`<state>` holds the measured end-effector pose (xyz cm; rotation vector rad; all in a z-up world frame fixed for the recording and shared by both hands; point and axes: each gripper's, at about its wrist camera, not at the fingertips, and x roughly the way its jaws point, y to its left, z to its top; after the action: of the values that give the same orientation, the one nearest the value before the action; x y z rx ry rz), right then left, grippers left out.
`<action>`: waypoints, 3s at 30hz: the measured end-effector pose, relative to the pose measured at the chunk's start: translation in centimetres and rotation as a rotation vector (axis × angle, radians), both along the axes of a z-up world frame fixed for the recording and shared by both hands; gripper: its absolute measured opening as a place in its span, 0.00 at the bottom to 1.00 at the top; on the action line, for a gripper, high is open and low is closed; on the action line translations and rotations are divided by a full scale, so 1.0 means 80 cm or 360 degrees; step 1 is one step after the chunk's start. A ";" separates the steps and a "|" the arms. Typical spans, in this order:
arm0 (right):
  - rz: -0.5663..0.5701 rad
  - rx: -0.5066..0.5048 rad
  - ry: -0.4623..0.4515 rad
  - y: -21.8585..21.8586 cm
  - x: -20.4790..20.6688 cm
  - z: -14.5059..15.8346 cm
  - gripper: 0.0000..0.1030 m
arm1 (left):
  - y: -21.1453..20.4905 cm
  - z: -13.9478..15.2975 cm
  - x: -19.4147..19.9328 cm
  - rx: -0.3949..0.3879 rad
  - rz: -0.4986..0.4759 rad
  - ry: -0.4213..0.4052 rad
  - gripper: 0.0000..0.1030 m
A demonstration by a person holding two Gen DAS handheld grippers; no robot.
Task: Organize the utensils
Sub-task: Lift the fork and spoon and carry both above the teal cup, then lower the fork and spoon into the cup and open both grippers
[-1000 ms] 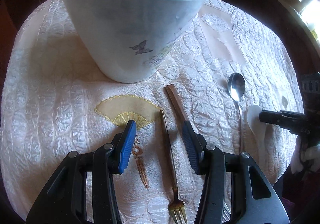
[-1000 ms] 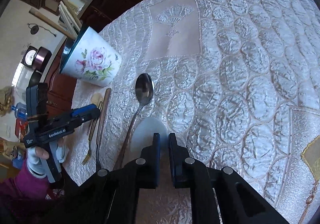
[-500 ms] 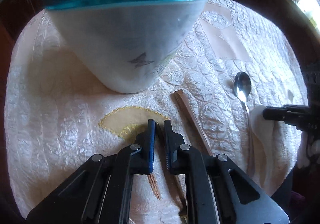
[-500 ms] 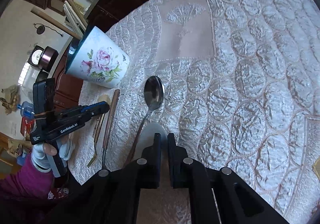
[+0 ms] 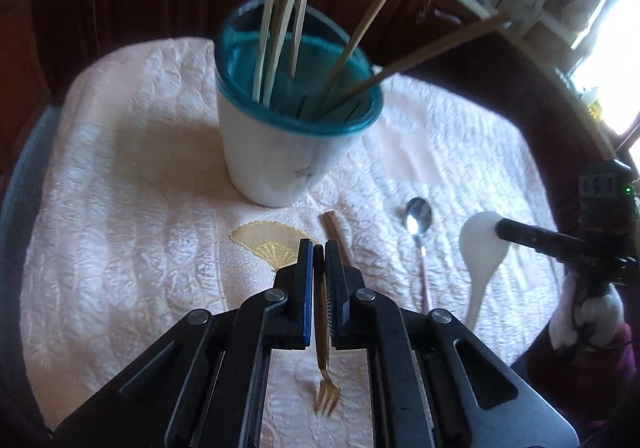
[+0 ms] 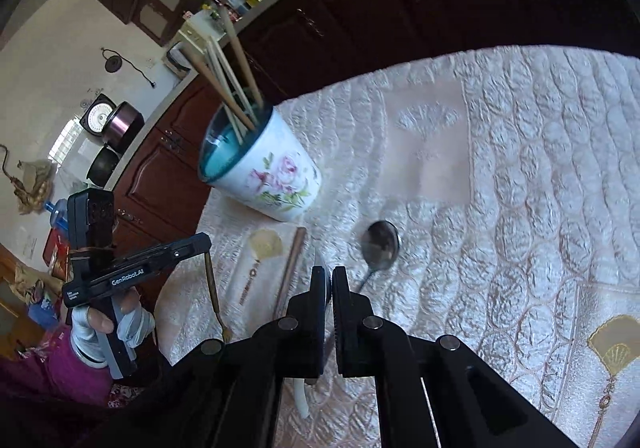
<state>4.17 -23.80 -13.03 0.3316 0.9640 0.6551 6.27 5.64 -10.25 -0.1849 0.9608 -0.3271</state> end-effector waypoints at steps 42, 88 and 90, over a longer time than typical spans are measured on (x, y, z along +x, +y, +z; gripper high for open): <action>0.0003 -0.0102 -0.0621 0.157 0.081 0.185 0.03 | 0.071 0.208 -0.002 -0.0046 0.0138 -0.0507 0.03; -0.0035 -0.0380 -0.0569 0.195 0.122 0.135 0.27 | 0.019 0.082 0.090 0.0196 0.0188 -0.0247 0.06; -0.0045 -0.0358 -0.0572 0.189 0.118 0.141 0.27 | 0.019 0.085 0.087 0.0184 0.0186 -0.0250 0.12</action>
<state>13.59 -8.65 -1.74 0.0247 0.6785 0.5509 13.22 7.15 -3.46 -0.1074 0.8075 -0.1750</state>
